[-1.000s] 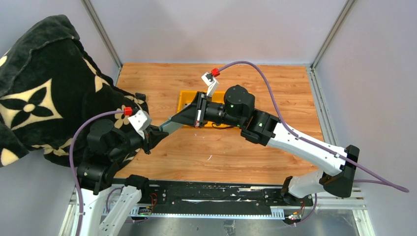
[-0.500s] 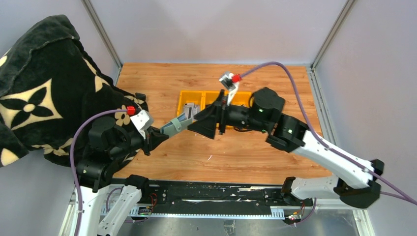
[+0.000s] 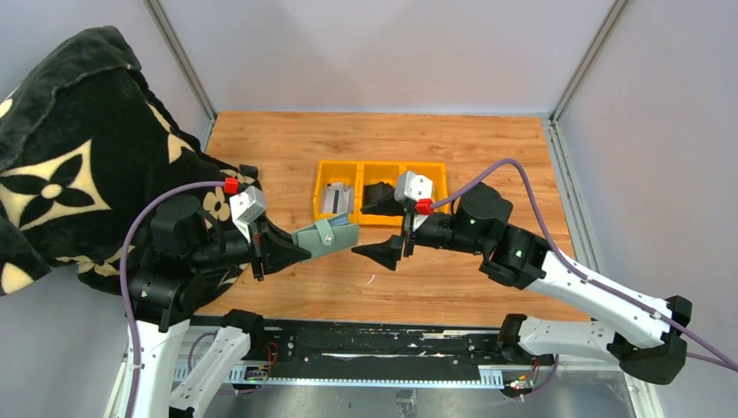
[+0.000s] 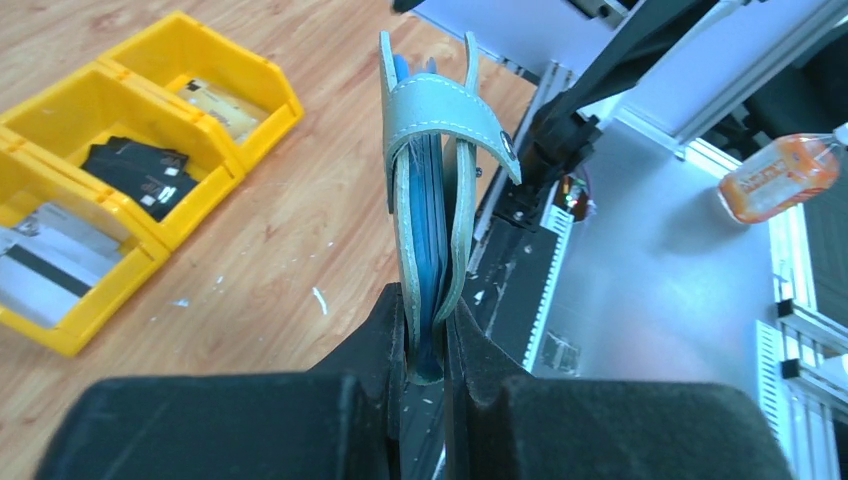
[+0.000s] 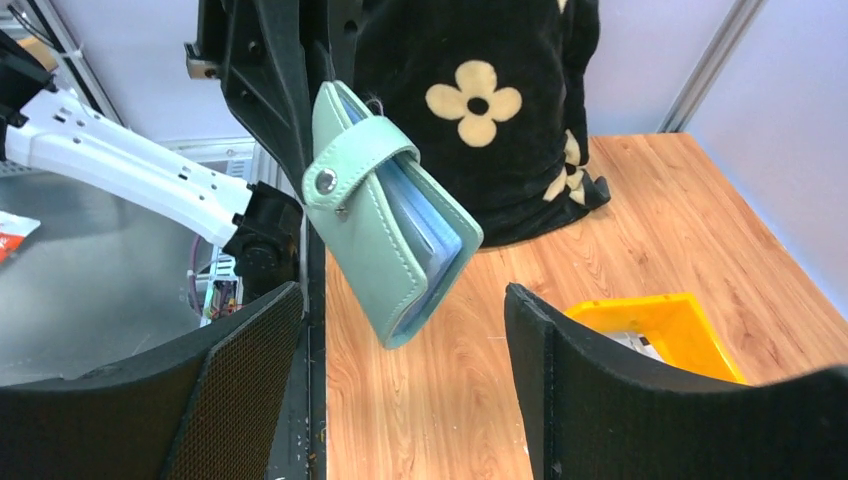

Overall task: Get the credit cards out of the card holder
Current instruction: Open the card holder at the center of the board.

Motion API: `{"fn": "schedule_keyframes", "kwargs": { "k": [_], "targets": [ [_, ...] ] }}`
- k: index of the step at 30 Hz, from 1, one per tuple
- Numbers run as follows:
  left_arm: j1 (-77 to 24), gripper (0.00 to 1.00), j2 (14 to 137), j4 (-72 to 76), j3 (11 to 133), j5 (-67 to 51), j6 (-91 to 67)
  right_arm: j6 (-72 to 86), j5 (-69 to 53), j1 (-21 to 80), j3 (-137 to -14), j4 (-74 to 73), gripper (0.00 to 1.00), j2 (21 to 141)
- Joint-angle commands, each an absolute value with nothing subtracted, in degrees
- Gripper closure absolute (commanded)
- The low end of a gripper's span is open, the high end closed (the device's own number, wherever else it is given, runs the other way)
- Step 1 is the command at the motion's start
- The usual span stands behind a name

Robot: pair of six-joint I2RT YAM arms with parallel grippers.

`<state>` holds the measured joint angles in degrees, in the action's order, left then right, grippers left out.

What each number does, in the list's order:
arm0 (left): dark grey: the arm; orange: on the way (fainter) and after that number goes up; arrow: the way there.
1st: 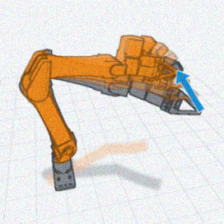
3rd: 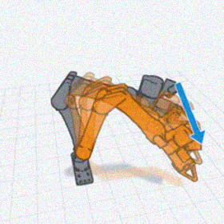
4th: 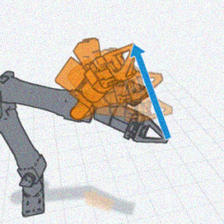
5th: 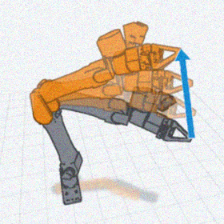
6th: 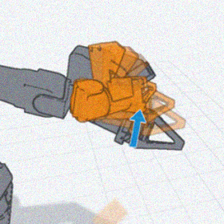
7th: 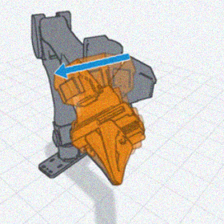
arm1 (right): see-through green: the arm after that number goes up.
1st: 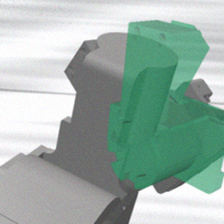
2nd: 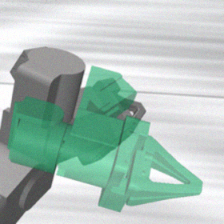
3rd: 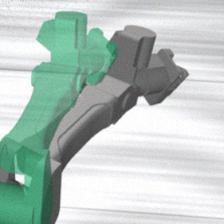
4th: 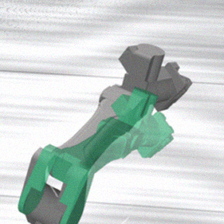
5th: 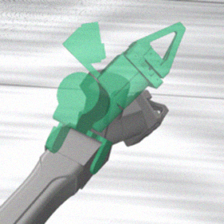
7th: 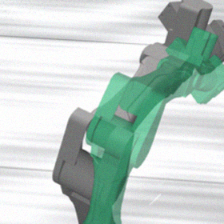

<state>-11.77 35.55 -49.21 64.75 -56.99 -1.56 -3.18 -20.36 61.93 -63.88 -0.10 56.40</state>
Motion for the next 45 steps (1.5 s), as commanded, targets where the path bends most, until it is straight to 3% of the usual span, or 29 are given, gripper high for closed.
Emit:
{"fn": "schedule_keyframes", "kwargs": {
  "k": [1,13,35,45],
  "targets": [
    [-11.95,1.0,35.79,-48.6,67.37,-62.28,-5.11,-7.54,-24.51,61.44,-63.47,4.96,0.22,57.97],
    [-11.95,1.0,35.05,-48.55,67.46,-63.29,-6.33,-3.34,-30.35,62.91,-65.24,14.64,0.21,65.1],
    [-11.95,1.0,33.58,-48.52,66.93,-63.11,-6.15,5.3,-37.04,63.48,-70.48,22.22,0.61,69.63],
    [-11.95,1.0,32.82,-48.43,66.45,-62.2,-5.25,8.92,-33.64,64.16,-73.66,21.11,0.95,71.31]
  ]
}}
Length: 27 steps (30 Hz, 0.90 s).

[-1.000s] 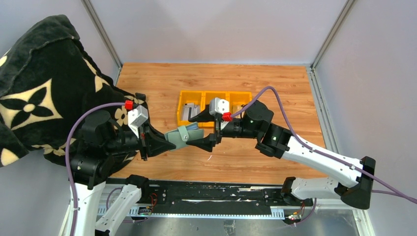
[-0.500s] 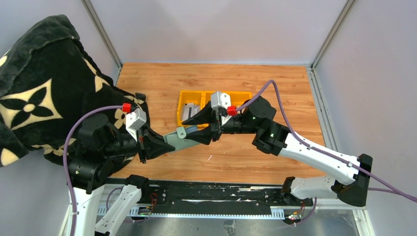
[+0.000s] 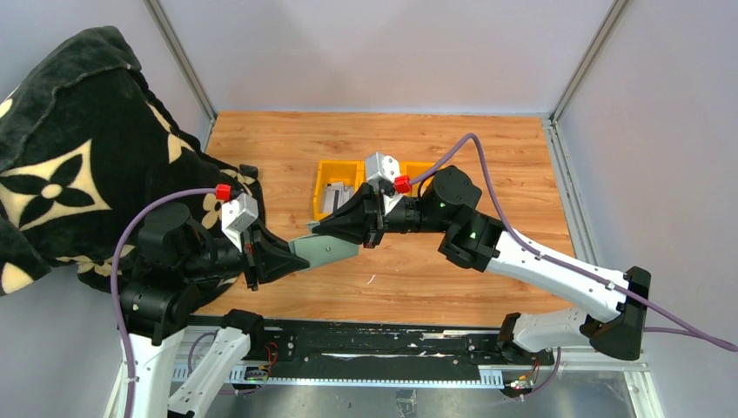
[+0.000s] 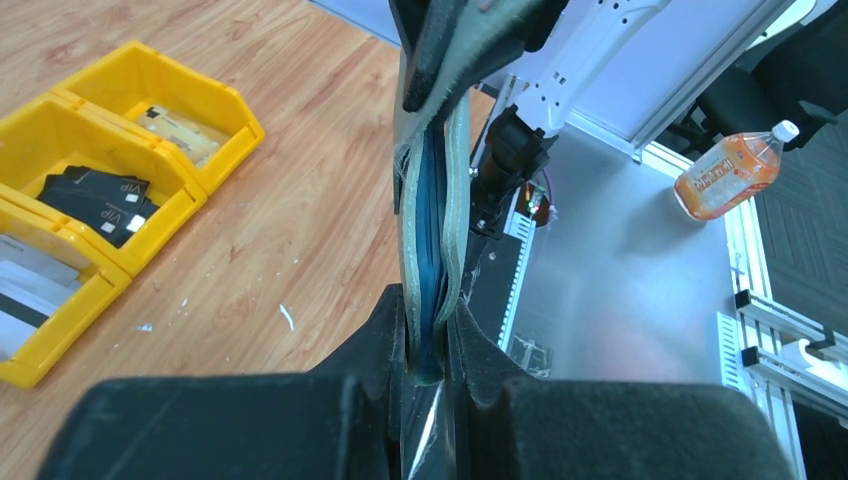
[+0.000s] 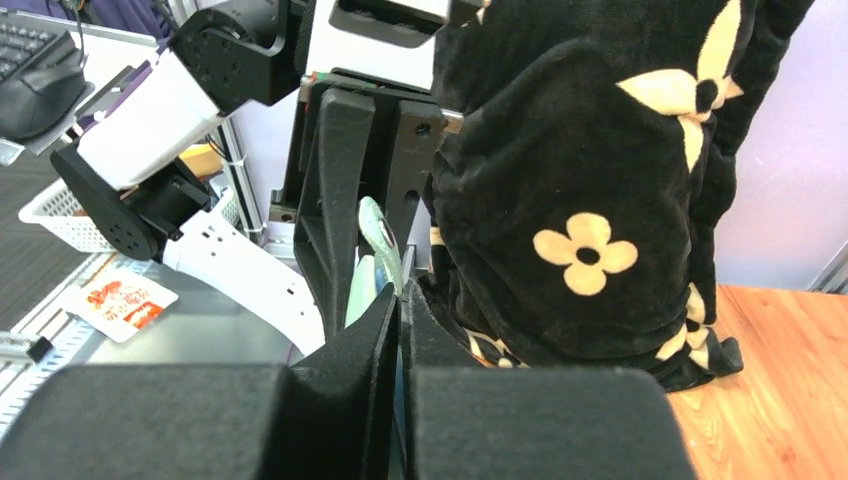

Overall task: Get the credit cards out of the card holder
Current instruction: Open the card holder at the center of the board.

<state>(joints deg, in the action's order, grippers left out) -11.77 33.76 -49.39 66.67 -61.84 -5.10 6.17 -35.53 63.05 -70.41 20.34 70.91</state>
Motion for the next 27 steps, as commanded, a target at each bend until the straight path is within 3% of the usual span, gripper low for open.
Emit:
{"fn": "schedule_keyframes", "kwargs": {
  "k": [1,3,6,7,11,21,24,27],
  "targets": [
    [-11.95,1.0,32.67,-48.43,66.31,-62.04,-5.12,9.45,-33.03,64.16,-74.36,20.37,0.99,71.55],
    [-11.95,0.99,32.37,-48.49,66.11,-61.49,-4.78,10.98,-31.59,64.16,-75.71,18.66,1.0,72.07],
    [-11.95,0.66,31.66,-48.53,65.61,-60.31,-3.96,13.18,-30.1,64.15,-77.24,16.79,1.0,72.46],
    [-11.95,0.46,31.42,-48.52,65.34,-60.15,-3.73,13.67,-29.5,64.16,-77.57,16.3,1.0,72.44],
    [-11.95,0.25,30.79,-48.54,64.64,-59.48,-3.69,15.69,-28.27,64.15,-77.81,15.82,1.0,72.01],
    [-11.95,0.24,30.59,-48.67,64.3,-58.61,-2.99,17.19,-25.73,66.8,-78.48,15.2,1.0,71.41],
    [-11.95,0.32,30.59,-48.69,64.3,-55.54,-2.49,16.64,-25.58,68.64,-79.15,14.93,1.0,71.68],
    [-11.95,0.48,30.38,-47.58,63.97,-53.59,-3.1,15.62,-24.89,70.22,-79.62,14.25,1.0,71.98]
  ]
}}
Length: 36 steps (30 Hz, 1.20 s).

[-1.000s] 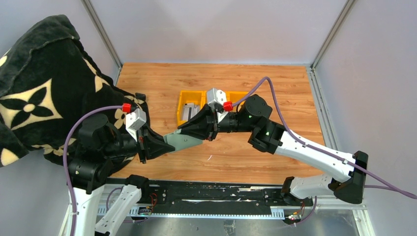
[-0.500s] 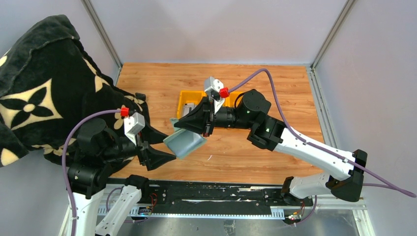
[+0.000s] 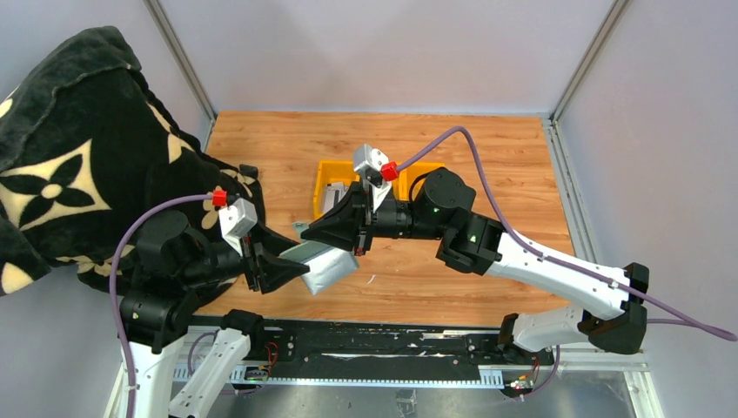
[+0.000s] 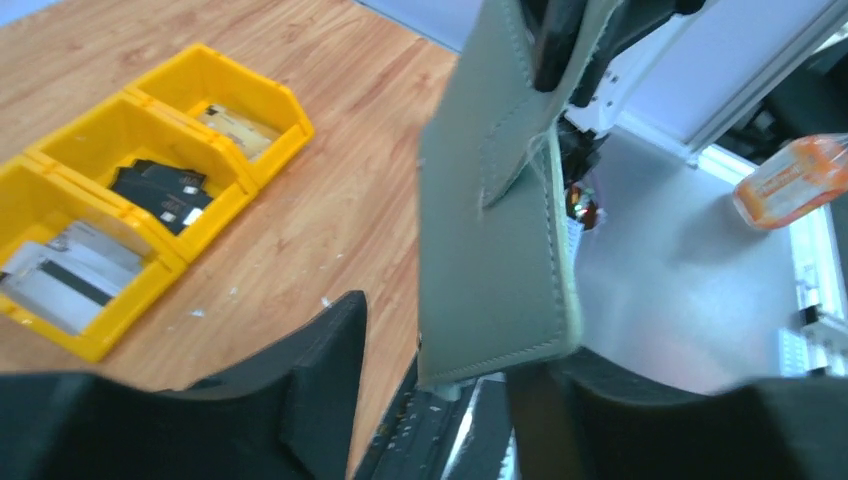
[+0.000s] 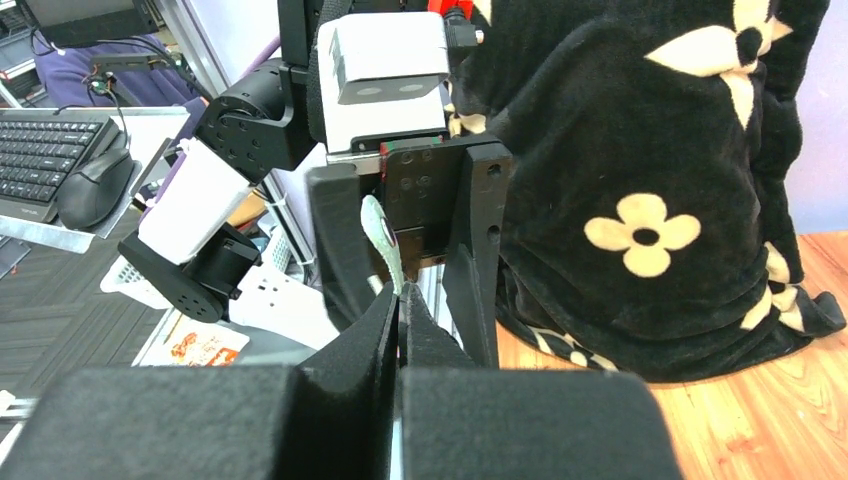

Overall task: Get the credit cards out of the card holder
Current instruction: Open the card holder at the center of the board.

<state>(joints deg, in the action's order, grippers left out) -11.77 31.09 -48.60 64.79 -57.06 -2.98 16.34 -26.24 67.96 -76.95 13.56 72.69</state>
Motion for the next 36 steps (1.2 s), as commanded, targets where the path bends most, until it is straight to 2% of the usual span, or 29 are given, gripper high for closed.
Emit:
{"fn": "schedule_keyframes", "kwargs": {
  "k": [1,4,7,8,11,13,15,17,25,31,36],
  "targets": [
    [-11.95,0.54,30.16,-46.7,63.8,-52.83,-3.98,15.49,-24.58,70.71,-79.61,14.24,1.0,72.1],
    [-11.95,0.76,29.13,-42.55,63.0,-50.39,-6.96,15.31,-24.44,71.38,-79.27,14.32,1.0,72.16],
    [-11.95,0.91,27.88,-38.07,62.03,-50.15,-10.96,14.83,-24.27,71.43,-78.27,14.26,0.97,71.45],
    [-11.95,0.95,27.64,-37.08,61.98,-50.63,-12.07,14.05,-23.95,71.5,-77.76,14.01,0.9,70.88],
    [-11.95,0.99,28.27,-35.95,62.69,-53.15,-15.04,10.74,-21.53,71.29,-75.17,12.89,0.57,67.44],
    [-11.95,1.0,28.97,-35.9,63.85,-54.72,-16.08,7.78,-19.25,71.13,-72.64,12.01,0.41,64.03],
    [-11.95,1.0,29.96,-35.34,64.91,-56.15,-18.61,5.3,-17.59,70.89,-69.65,11.84,0.31,60.48],
    [-11.95,1.0,30.8,-32.85,65.22,-58.24,-22.65,2.94,-17.47,70.63,-66.34,11.0,0.27,57.15],
    [-11.95,1.0,32.1,-18.54,65.24,-62.34,-40.56,2.34,-21.31,70.16,-56.46,8.32,0.26,49.12],
    [-11.95,1.0,32.86,-16.9,66.02,-63.79,-45.09,3.54,-24.24,70.14,-53.88,10.04,0.34,48.41],
    [-11.95,1.0,33.05,-17.2,66.47,-64.12,-46.23,4.28,-23.93,70.15,-54.03,12.34,0.46,49.9]
  ]
}}
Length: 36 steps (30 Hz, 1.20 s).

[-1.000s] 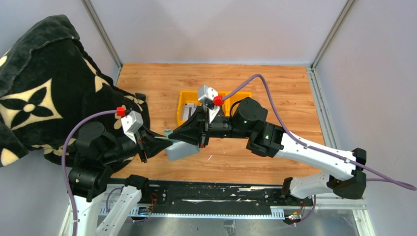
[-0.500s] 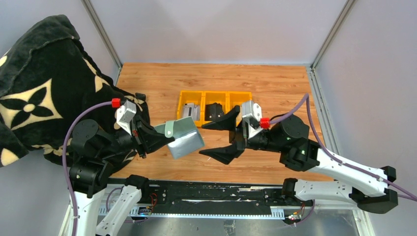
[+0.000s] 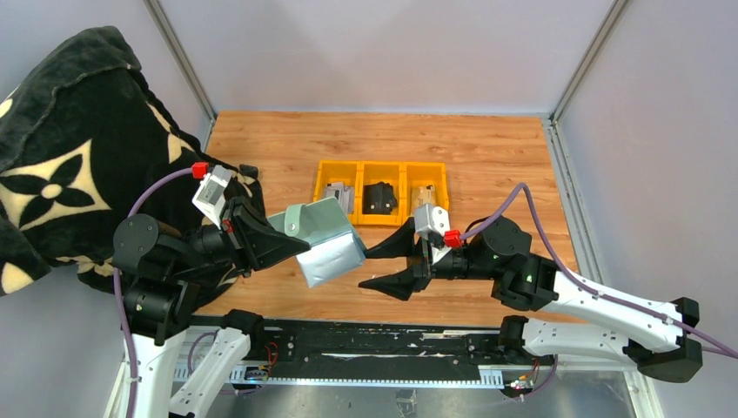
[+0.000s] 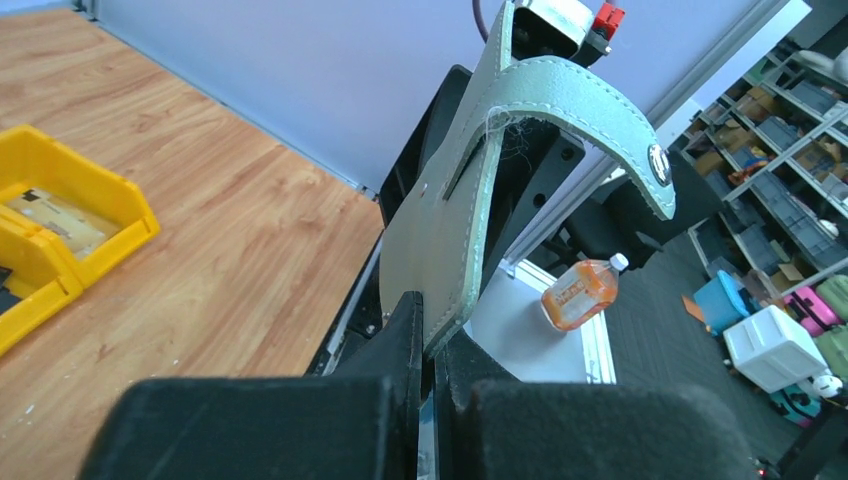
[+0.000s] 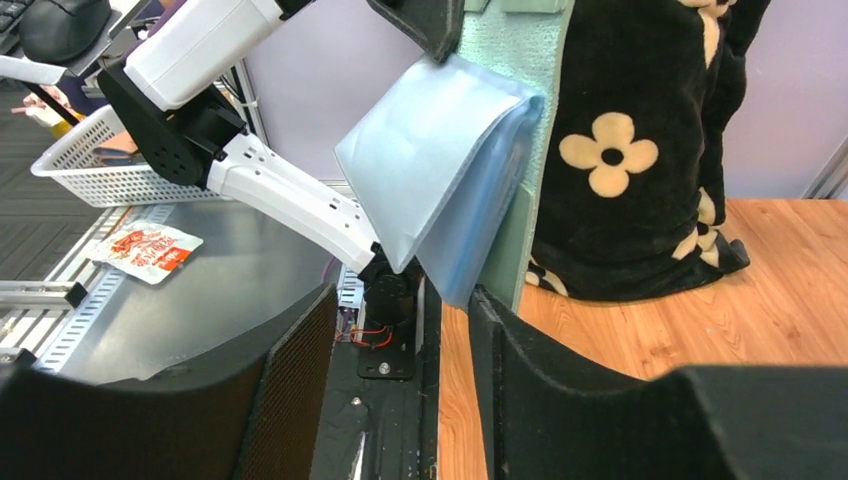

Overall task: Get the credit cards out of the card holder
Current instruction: Open the card holder at the center of the board.

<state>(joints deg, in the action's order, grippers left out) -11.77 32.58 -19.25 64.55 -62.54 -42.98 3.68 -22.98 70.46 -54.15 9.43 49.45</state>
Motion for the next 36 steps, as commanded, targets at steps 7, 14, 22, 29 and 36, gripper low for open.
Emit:
{"fn": "schedule_keyframes", "kwargs": {
  "k": [7,14,22,29,36],
  "targets": [
    [-11.95,1.0,33.04,-17.89,66.96,-64.79,-46.69,4.69,-20.33,70.09,-57.13,13.18,0.57,54.03],
    [-11.95,1.0,32.89,-18.62,66.97,-65.85,-46.36,5.12,-17.13,70.11,-59.63,13.6,0.63,56.0],
    [-11.95,1.0,32.7,-19.37,66.84,-66.57,-45.53,6.72,-13.88,70.11,-62.14,14.26,0.55,57.83],
    [-11.95,1.0,32.78,-19.76,66.79,-67.25,-45.52,6.86,-14.93,70.13,-65.58,16.55,0.54,61.11],
    [-11.95,1.0,32.78,-23.29,67.06,-68.2,-42.58,11.21,-25.11,70.07,-68.94,18.63,0.55,62.81]
  ]
}}
